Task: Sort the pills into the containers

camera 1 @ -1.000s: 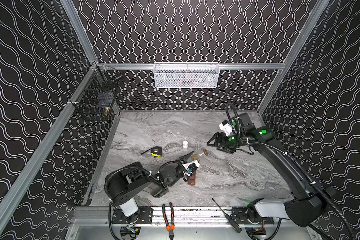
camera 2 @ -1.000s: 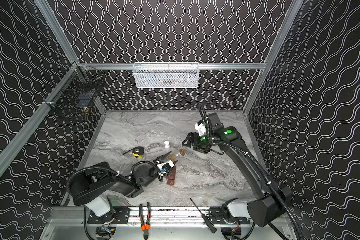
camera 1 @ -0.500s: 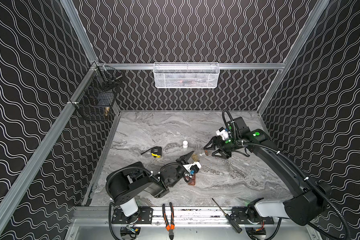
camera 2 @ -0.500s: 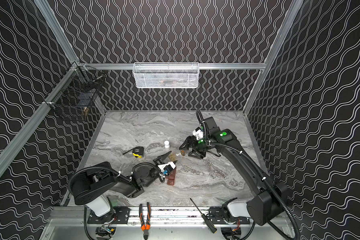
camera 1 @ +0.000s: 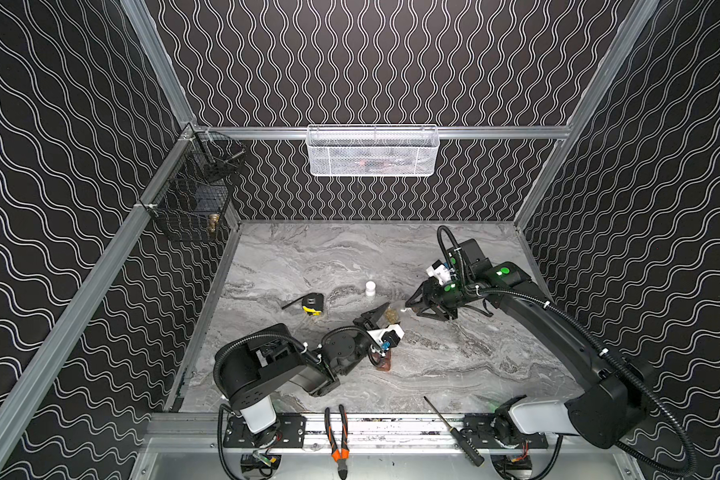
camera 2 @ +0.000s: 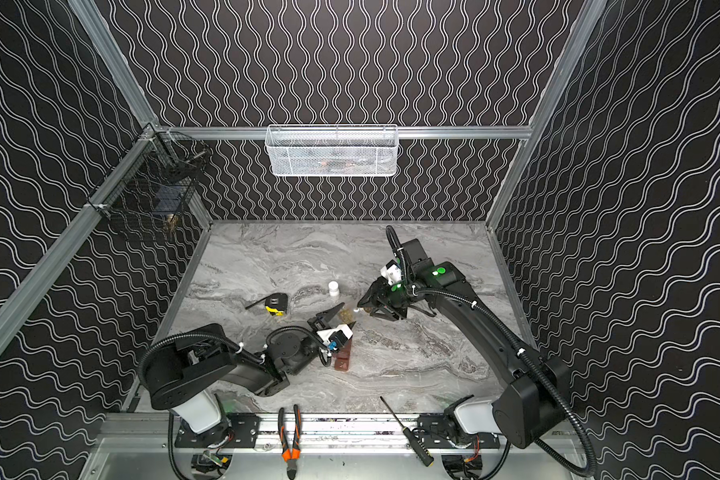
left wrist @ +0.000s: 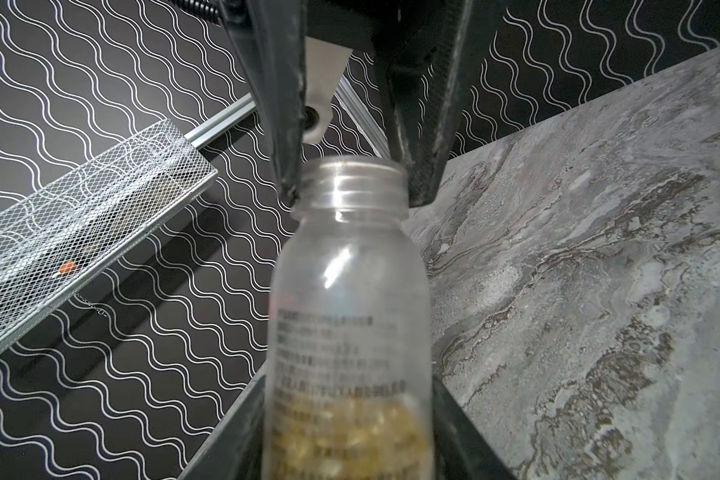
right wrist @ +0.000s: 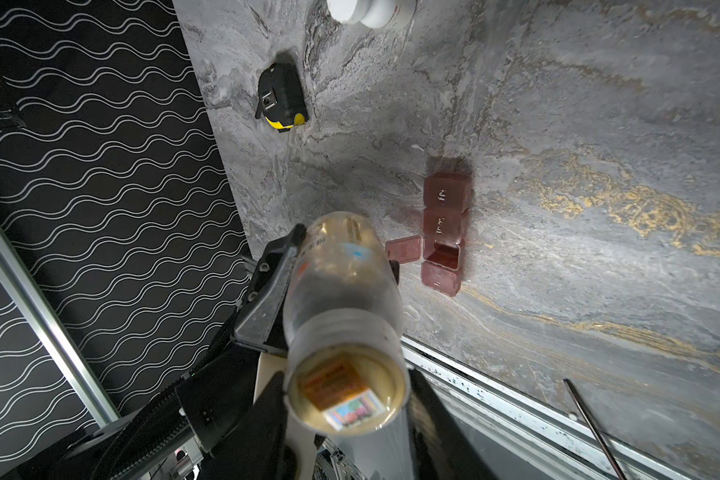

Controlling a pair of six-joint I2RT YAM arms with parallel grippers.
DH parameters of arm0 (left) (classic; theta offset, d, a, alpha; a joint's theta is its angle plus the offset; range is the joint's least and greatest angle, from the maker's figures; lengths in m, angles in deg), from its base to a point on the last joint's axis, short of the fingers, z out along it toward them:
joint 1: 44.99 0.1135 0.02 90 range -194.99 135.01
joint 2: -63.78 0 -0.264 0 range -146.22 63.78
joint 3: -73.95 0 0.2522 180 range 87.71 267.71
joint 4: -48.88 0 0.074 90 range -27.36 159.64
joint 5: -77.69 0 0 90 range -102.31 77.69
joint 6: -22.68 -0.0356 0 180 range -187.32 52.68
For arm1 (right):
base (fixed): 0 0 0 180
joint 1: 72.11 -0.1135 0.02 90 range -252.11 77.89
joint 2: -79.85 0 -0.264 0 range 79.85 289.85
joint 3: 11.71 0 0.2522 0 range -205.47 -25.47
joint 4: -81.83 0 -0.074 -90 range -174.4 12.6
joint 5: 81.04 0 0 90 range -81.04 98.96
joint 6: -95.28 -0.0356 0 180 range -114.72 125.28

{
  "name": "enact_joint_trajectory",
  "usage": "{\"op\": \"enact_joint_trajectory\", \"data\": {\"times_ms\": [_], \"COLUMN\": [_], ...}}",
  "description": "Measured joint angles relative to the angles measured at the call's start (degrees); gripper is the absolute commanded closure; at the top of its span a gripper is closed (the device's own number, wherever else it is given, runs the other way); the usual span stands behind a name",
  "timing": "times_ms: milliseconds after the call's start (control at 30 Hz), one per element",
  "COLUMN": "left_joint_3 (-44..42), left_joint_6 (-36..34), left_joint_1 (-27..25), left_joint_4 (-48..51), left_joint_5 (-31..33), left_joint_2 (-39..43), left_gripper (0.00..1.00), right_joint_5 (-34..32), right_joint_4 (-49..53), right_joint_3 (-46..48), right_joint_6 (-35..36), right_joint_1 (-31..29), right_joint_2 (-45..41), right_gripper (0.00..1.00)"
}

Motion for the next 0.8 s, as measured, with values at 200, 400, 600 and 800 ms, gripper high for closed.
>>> {"op": "enact_joint_trajectory", "data": {"times_ms": [200,400,600,800], "left_joint_3": [0.0,-1.1,-4.1,-6.1], "left_joint_6": [0.0,0.8,5.8,9.4], "left_joint_1": [-0.3,-0.8,-0.8,-0.9], "left_joint_4": [0.1,0.1,6.1,15.3], "left_joint_5": [0.7,1.0,-1.4,-7.1], "left_joint_2": [0.2,1.8,9.7,18.5], "left_gripper": [1.0,1.0,1.0,1.0], "right_joint_5": [-0.2,-1.2,-6.6,-10.4], "right_joint_4": [-0.1,1.4,3.9,4.6], "right_joint_3": [0.0,-1.9,-4.7,-2.8], "right_joint_6": [0.0,3.6,16.3,30.5], "right_joint_1": [0.0,-1.3,-7.1,-11.6], "right_joint_2": [0.0,0.2,0.0,-4.3], "right_gripper": [0.64,0.67,0.67,0.66]}}
